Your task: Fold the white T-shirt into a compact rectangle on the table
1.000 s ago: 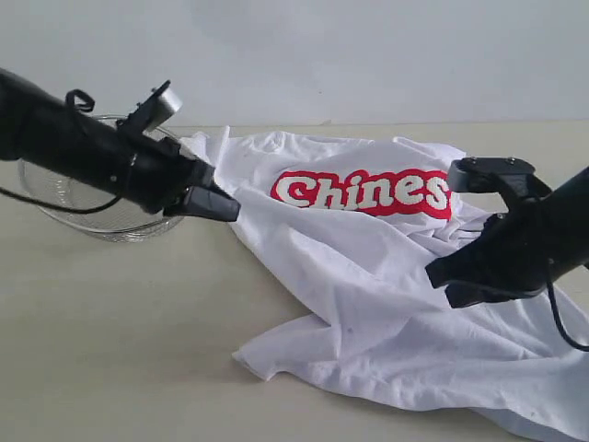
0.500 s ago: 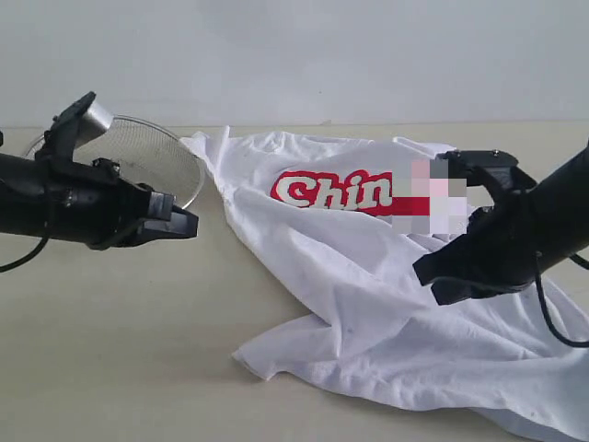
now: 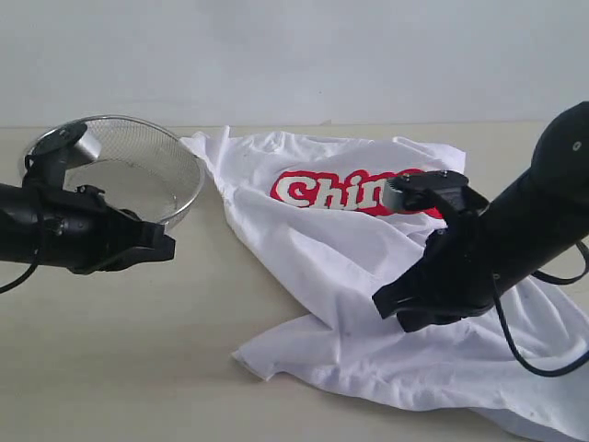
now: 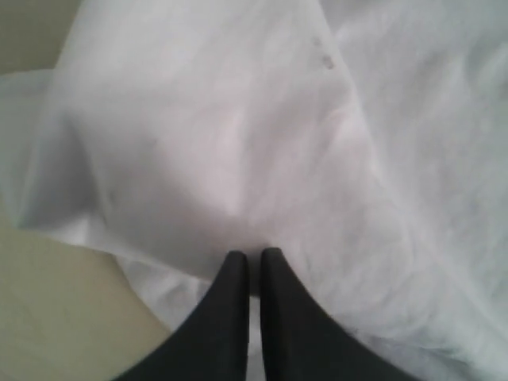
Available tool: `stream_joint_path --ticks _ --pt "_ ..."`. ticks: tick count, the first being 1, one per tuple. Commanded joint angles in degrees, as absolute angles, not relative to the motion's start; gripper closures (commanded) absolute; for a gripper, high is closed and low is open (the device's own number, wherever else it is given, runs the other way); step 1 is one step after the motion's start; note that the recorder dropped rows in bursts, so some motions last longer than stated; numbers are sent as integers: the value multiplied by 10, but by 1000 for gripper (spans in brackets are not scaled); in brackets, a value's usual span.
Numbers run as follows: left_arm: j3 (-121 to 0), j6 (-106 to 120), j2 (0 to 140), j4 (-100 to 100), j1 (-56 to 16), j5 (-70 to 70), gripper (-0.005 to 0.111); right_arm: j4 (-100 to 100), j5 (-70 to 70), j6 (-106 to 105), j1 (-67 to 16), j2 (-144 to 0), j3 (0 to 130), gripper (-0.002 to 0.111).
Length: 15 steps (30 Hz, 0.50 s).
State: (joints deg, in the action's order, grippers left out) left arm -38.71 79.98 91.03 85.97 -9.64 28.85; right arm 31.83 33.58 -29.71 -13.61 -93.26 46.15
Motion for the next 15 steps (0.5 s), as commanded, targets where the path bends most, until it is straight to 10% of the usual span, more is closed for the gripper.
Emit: stream_joint_path --ticks 1,15 --pt "-390 806 906 878 -99 282 102 296 336 -285 -137 -951 464 109" --pt "-403 807 906 905 -99 331 102 127 362 -127 -137 -965 460 109"
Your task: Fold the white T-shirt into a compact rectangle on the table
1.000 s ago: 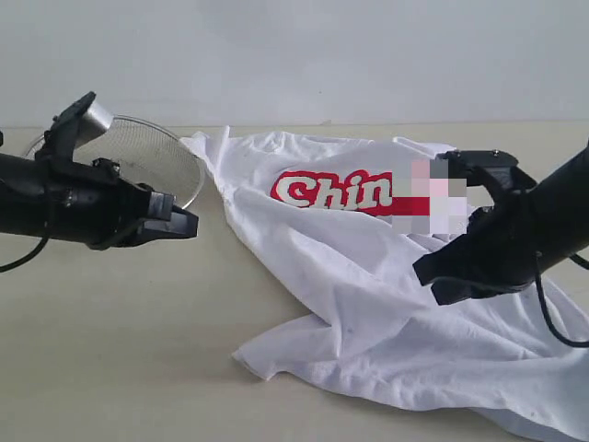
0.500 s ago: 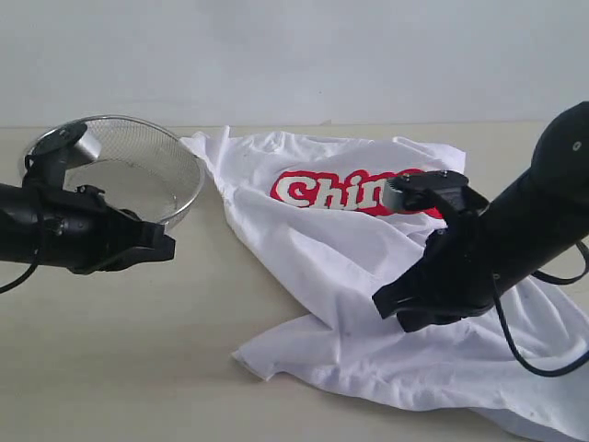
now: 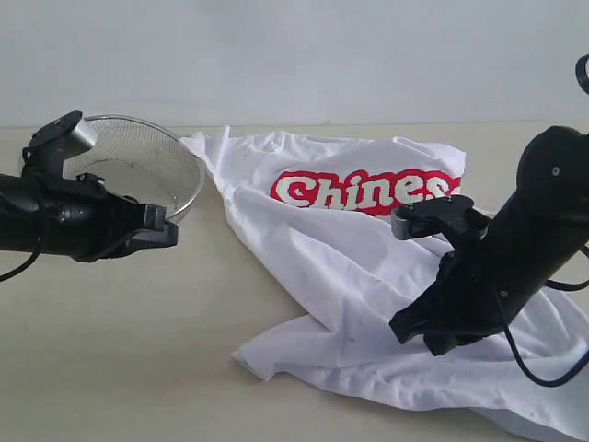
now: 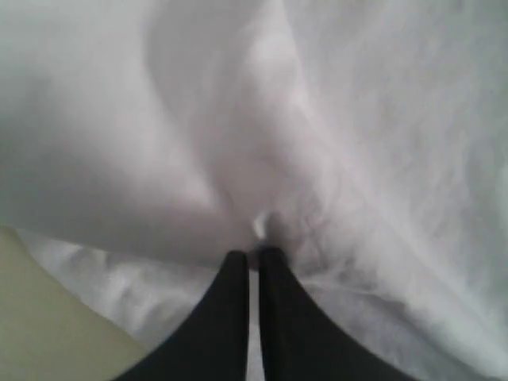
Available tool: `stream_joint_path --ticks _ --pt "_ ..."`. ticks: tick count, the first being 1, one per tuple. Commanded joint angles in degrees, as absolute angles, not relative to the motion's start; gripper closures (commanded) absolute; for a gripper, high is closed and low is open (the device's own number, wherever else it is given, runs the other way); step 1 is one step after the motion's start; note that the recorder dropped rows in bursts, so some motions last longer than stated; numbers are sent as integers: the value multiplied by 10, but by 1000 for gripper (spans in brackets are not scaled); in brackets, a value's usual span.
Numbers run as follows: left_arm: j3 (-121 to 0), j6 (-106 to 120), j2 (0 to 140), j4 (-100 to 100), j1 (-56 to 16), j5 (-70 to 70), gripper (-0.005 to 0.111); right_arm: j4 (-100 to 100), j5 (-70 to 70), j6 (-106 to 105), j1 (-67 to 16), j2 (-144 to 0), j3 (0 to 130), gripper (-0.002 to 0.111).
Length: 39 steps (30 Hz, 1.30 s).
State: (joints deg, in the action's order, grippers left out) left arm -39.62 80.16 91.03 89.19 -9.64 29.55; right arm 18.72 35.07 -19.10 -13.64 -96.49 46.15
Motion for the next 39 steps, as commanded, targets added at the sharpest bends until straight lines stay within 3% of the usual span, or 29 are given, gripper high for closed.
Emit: stream_joint_path --ticks 1,19,27,32,39 --pt "-403 811 906 906 -99 335 102 113 356 -114 -137 -965 458 109" --pt "-403 818 908 906 -100 371 102 76 394 -63 -137 -966 450 109" --pt "-403 868 992 942 -130 386 102 32 366 -13 -137 -967 384 109" --pt "-403 900 1006 969 -140 393 102 -27 355 82 -137 -967 325 109" --pt "-403 900 1014 973 -140 402 102 -189 476 275 -137 -967 317 109"
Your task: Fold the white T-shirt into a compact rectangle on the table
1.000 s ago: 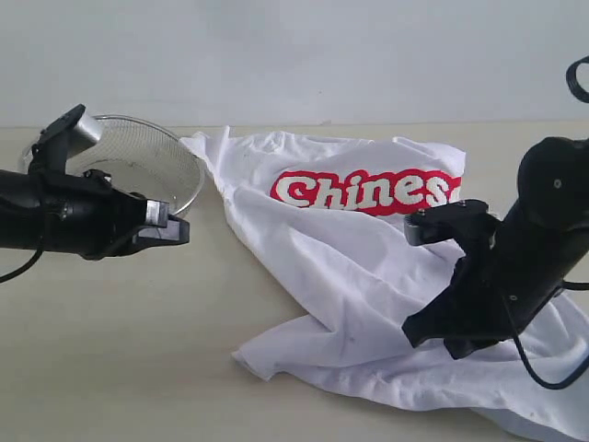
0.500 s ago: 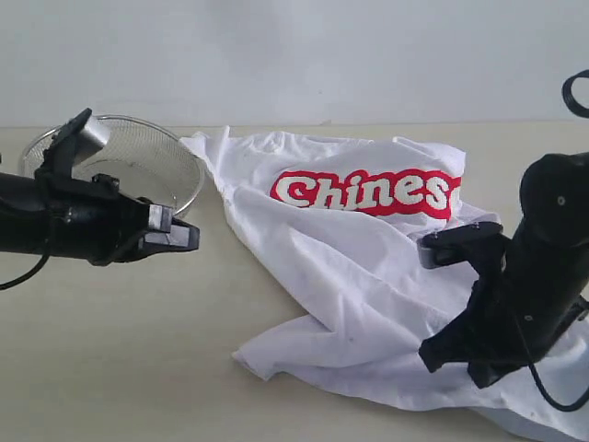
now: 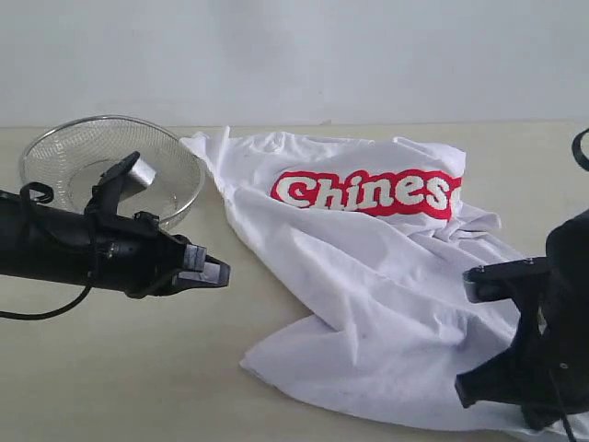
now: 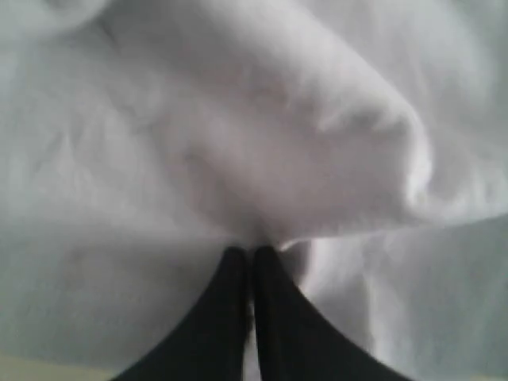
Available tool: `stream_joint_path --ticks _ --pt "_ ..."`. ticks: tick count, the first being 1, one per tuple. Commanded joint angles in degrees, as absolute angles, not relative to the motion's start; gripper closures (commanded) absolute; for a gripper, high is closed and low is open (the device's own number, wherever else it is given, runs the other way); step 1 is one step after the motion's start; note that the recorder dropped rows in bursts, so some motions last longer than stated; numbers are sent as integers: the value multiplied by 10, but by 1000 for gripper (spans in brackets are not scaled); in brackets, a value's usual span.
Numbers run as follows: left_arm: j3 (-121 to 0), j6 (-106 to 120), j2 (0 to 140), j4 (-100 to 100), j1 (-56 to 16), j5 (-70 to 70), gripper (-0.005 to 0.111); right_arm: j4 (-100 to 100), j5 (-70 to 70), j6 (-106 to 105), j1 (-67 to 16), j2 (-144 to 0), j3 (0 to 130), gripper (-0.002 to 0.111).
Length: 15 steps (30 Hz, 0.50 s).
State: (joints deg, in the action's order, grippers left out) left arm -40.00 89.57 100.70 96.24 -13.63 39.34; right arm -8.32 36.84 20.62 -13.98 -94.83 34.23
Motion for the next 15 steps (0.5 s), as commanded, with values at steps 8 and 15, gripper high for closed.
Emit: stream_joint_path --ticks 8,15 --pt "-403 907 1037 987 -168 405 102 -274 543 346 -137 -967 317 109" --pt "-403 914 1037 987 -203 412 102 -268 510 342 -138 -920 326 109"
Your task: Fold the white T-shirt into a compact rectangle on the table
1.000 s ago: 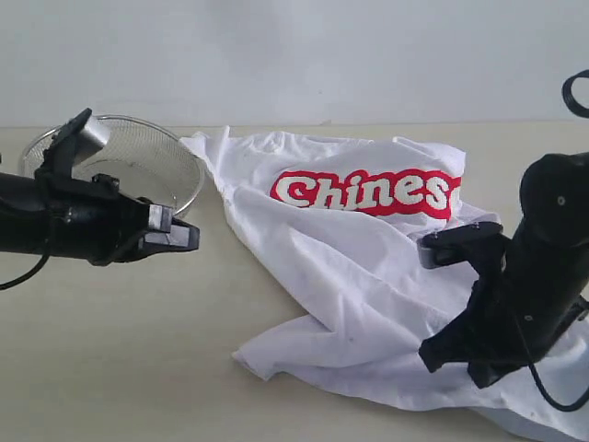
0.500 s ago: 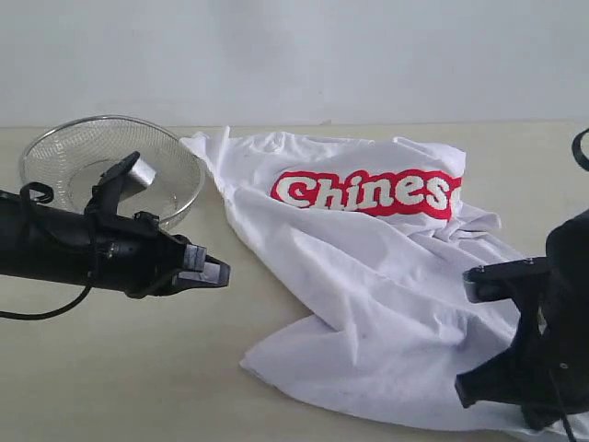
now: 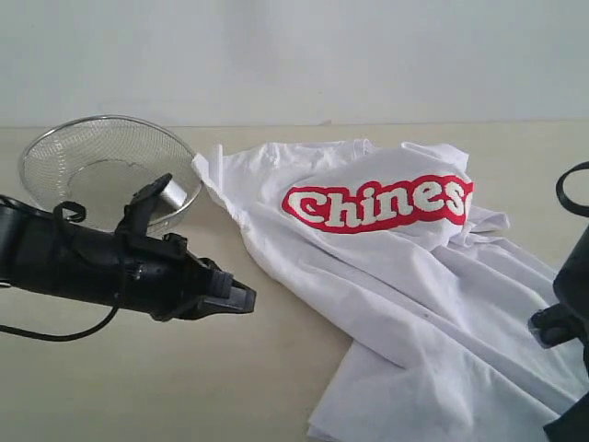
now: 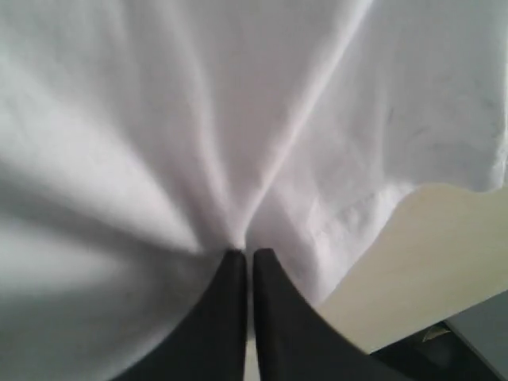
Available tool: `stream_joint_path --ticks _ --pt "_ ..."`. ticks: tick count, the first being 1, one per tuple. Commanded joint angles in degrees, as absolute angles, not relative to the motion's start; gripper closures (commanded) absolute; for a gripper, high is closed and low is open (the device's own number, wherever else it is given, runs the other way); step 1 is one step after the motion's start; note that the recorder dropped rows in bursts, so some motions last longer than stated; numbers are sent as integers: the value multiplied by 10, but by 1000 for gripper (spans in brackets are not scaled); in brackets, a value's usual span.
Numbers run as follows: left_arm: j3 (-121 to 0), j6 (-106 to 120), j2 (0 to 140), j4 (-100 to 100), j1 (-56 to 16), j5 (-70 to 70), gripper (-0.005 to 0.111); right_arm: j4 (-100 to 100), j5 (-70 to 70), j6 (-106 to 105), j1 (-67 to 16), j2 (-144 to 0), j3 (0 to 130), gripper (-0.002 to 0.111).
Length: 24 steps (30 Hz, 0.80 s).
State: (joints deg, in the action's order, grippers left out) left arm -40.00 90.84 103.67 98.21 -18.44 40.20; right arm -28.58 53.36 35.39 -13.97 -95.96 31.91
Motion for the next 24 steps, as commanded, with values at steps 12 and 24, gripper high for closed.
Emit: stream_joint_path --ticks 12,24 --pt "-418 908 1043 999 -240 374 102 -136 413 191 -138 -852 413 109" --pt "-521 742 1139 899 -240 405 102 -136 345 179 -138 -926 414 109"
